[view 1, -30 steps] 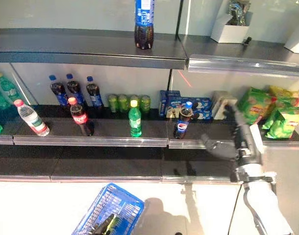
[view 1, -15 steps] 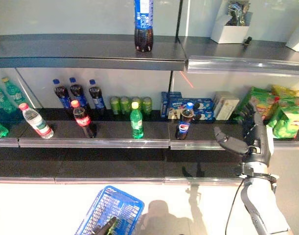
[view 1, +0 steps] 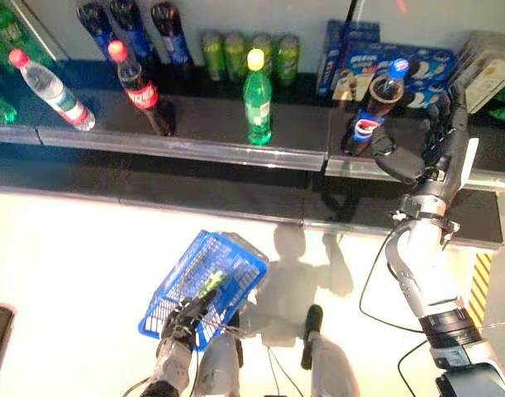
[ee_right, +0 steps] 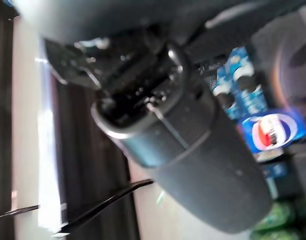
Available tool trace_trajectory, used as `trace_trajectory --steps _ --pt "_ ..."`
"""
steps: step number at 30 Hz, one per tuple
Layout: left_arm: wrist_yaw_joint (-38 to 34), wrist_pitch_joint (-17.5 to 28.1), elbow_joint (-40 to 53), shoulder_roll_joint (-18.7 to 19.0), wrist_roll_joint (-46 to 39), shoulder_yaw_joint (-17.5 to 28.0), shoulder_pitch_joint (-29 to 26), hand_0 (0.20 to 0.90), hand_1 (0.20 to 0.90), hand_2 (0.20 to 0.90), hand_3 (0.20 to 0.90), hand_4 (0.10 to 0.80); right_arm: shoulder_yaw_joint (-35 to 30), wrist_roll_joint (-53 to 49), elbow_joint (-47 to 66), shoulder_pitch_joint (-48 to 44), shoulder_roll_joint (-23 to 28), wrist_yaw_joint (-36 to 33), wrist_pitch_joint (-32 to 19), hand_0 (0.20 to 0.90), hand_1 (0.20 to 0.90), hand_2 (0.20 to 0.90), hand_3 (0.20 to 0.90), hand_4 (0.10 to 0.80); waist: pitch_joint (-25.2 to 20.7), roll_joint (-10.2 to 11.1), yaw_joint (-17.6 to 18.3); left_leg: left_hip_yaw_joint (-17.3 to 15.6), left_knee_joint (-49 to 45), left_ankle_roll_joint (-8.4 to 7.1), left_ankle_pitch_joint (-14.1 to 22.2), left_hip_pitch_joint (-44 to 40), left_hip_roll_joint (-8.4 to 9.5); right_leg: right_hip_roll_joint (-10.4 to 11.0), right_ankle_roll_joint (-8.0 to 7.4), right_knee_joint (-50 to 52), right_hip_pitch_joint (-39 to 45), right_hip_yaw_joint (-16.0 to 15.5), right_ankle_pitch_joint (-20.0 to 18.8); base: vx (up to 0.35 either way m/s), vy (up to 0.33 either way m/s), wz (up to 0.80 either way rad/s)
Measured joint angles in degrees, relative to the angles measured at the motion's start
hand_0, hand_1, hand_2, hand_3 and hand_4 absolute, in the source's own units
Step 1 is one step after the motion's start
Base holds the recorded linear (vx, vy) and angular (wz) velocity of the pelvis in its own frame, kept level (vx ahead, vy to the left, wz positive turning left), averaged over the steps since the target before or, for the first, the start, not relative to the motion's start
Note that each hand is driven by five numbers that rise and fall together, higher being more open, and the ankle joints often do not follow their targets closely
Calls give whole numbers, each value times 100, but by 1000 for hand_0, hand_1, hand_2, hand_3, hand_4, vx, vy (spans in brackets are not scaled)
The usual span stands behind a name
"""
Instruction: Pick up the drink and place into the basket.
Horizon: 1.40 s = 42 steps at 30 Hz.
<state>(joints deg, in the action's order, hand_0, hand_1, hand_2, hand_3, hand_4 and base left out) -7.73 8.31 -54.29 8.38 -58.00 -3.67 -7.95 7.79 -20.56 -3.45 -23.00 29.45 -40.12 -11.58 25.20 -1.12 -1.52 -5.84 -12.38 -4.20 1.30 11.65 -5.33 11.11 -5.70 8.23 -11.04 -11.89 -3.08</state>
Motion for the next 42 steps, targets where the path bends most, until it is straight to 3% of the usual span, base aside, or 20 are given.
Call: trace_trajectory --steps 11,27,39,40,41,42 --pt "23 41 344 17 -400 -244 -324 300 300 300 200 100 56 -465 -1136 -1218 187 -100 173 900 900 900 900 800 518 -372 -104 11 -358 55 42 608 62 88 -13 380 -658 123 19 -78 -6 -2" --pt "77 -3 357 153 -550 -455 -457 300 300 300 200 100 442 -939 -2155 -2697 260 -98 258 900 900 900 900 800 532 -361 -331 29 -325 54 36 784 58 90 -4 435 -866 117 35 -2 -5 0" --pt "226 -3 455 261 -680 -593 -569 300 300 300 200 100 767 -1156 -3237 -3777 755 -98 609 900 900 900 900 800 538 -373 -492 87 -392 58 27 1123 66 96 6 499 -1178 83 45 42 -9 2" --pt "231 -12 491 286 -704 -594 -570 300 300 300 200 100 843 -1161 -3324 -3823 817 -95 611 836 836 836 826 726 540 -375 -500 113 -404 57 26 1147 71 103 13 542 -1199 61 58 96 -5 9" --pt "232 -14 497 302 -759 -631 -571 300 300 300 200 100 916 -1169 -3465 -3868 860 -93 628 486 486 486 417 317 540 -375 -515 133 -409 56 26 1149 71 114 28 593 -1210 16 70 7 12 9" --pt "233 -14 497 313 -785 -653 -571 300 300 300 200 100 916 -1181 -3514 -3881 868 -93 635 356 356 356 266 166 540 -375 -523 144 -410 55 25 1149 71 124 43 614 -1211 -38 79 -3 11 7"
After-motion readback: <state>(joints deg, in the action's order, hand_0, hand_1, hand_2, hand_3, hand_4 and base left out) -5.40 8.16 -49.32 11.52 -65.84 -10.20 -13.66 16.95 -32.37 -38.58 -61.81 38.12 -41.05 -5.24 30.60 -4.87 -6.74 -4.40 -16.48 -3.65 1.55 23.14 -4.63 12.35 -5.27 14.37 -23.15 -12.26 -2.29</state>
